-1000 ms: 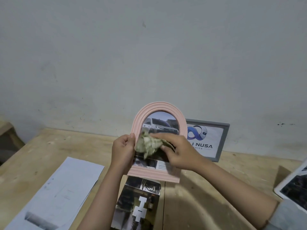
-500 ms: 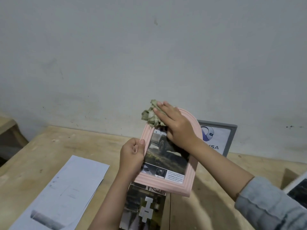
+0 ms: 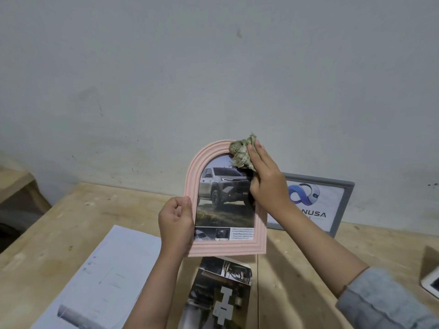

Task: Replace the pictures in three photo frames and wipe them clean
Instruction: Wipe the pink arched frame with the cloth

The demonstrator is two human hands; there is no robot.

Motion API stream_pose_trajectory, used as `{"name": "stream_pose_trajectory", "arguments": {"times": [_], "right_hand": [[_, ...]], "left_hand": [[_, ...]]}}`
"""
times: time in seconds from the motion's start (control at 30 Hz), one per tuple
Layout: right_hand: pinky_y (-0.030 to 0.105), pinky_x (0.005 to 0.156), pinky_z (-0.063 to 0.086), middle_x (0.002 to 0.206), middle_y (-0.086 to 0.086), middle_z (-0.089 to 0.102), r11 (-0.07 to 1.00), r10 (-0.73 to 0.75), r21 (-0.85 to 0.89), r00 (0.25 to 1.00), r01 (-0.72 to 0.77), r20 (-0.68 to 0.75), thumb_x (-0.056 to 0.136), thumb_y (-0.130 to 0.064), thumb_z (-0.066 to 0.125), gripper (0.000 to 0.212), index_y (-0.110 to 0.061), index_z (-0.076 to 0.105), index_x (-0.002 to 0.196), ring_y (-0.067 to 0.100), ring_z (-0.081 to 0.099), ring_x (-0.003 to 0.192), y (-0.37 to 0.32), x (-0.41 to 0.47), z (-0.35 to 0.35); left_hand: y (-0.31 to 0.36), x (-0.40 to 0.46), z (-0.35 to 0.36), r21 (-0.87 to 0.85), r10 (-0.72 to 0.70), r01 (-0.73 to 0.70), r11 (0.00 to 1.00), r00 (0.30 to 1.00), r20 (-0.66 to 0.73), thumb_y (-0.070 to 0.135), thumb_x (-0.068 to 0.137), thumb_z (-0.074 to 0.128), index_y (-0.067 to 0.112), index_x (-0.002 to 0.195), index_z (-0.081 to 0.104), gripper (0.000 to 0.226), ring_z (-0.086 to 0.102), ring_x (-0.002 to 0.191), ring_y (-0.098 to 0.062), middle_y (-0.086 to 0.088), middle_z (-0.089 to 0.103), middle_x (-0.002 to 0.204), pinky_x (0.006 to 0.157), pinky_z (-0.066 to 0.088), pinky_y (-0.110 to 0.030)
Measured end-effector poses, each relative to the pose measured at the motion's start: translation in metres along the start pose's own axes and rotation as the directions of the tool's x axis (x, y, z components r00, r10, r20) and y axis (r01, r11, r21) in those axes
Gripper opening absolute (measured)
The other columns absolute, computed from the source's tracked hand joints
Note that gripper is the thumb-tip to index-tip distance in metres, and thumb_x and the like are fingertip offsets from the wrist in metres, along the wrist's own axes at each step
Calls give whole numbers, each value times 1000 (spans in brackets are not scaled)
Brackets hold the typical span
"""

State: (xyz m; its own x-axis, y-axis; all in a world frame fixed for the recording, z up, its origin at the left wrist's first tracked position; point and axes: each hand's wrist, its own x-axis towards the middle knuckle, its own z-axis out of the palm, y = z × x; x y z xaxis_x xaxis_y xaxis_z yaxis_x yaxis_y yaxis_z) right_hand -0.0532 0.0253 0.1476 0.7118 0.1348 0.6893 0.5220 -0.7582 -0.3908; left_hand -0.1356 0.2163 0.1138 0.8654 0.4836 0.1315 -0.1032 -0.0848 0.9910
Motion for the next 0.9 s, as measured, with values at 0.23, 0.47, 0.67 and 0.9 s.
{"name": "stream_pose_trajectory", "arguments": {"times": [0.23,0.47,0.67,0.9], "right_hand": [[34,90,49,153,7,30,994,105,-31,982,-102,156,72,11,54,77,-14,38,143,30,39,135,-7,-31,15],[37,74,56,143,12,46,988,112,-127,968,-85,225,69,9,65,72,-13,50,135,32,54,121,-11,-74,25],[39,84,51,149,7,38,962,168,-268,872,-44,460,75,7,50,70,-20,44,140,29,48,127,-10,-97,8],[34,105,37,151,6,34,939,342,-87,924,-332,168,81,10,45,69,-19,39,143,21,32,139,3,-92,-10]], "left_hand": [[-8,23,-14,-150,-106,85,985,984,-143,19,96,51,18,63,47,33,38,54,-17,-1,40,57,58,34,-28],[-1,32,-18,-196,-126,87,977,972,-198,24,94,51,22,57,37,40,28,52,-18,-1,31,56,54,27,-27],[3,36,-17,-241,-195,134,961,948,-252,41,83,48,25,64,43,25,33,50,-19,1,35,56,56,34,-35],[-2,26,-9,-214,-201,152,965,953,-228,29,97,45,23,74,45,24,43,64,-13,3,45,71,66,40,-30]]}}
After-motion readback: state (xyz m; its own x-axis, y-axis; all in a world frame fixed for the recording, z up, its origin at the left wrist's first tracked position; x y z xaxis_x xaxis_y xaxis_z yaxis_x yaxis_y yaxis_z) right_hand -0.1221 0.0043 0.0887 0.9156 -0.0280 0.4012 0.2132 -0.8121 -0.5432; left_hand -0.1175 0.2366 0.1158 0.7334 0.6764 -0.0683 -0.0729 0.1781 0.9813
